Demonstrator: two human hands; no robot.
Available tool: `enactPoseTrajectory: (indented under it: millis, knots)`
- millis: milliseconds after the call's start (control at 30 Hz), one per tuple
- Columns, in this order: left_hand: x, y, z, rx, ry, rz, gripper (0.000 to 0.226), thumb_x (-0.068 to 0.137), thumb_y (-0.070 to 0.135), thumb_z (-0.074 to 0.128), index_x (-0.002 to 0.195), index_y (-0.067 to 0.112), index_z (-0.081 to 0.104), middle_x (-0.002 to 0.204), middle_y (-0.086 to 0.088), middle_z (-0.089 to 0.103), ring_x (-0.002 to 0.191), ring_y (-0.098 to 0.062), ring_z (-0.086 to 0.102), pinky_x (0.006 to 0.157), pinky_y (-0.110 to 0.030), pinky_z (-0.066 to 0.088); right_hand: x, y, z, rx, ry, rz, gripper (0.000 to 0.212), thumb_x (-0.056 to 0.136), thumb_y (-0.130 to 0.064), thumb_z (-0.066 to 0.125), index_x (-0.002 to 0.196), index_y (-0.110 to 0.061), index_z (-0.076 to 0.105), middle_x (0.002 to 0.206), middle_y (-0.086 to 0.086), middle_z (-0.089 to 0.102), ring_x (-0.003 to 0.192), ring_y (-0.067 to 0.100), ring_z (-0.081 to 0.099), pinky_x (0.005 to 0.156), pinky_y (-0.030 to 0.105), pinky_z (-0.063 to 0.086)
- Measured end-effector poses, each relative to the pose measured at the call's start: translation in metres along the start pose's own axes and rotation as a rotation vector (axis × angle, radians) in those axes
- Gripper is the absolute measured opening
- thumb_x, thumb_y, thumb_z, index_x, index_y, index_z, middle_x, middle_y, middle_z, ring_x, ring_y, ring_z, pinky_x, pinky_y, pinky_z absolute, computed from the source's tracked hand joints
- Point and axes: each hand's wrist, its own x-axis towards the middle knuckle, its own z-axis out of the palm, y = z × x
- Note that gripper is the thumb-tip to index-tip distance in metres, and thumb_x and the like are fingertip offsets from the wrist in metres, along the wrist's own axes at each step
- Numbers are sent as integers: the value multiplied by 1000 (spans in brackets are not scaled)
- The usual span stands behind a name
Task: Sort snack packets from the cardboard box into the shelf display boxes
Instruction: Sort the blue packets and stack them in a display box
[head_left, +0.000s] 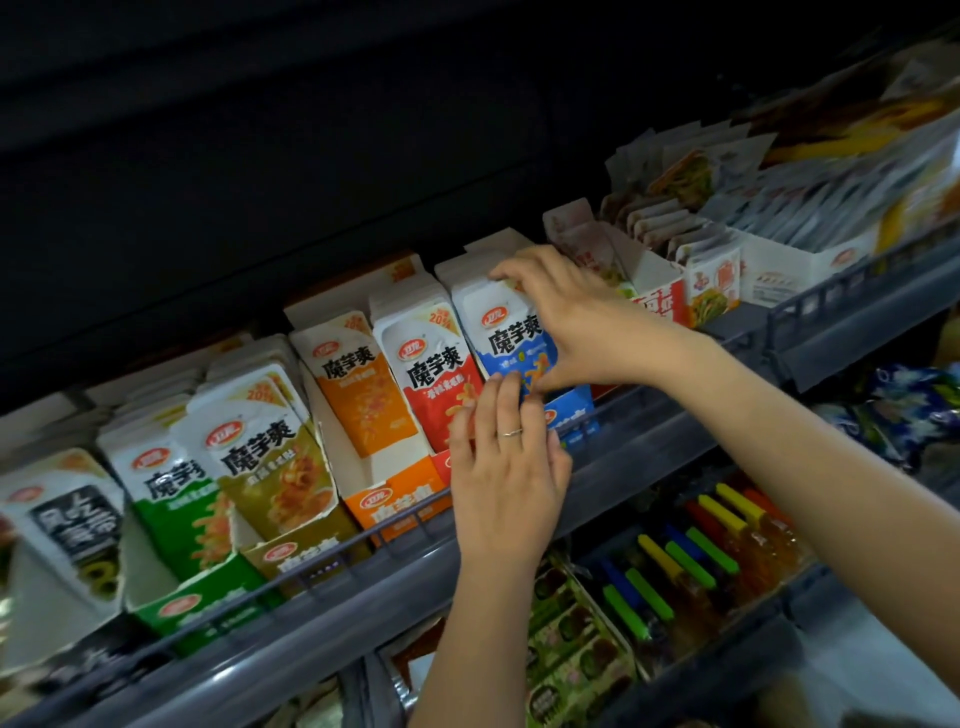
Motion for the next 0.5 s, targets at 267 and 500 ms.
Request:
enactPoseTrajectory:
  millis: [267, 500]
  knots:
    - [0, -1, -1, -28, -5, 20, 24, 92, 28, 40, 106, 13, 52, 134, -8, 55, 129, -21, 45, 106, -40, 29, -2, -7, -2, -50, 3, 58, 101, 66, -38, 80, 145, -19, 21, 140, 8, 24, 132, 25, 29, 108, 37, 25]
    - [2, 1, -4, 5, -54, -3, 34, 92, 30, 38, 110, 12, 60, 135, -7, 55, 127, -20, 43, 105, -40, 28, -6, 24, -23, 303, -3, 166, 66, 85, -4, 60, 144, -19, 33, 143, 9, 36, 135, 25, 33, 113, 42, 27]
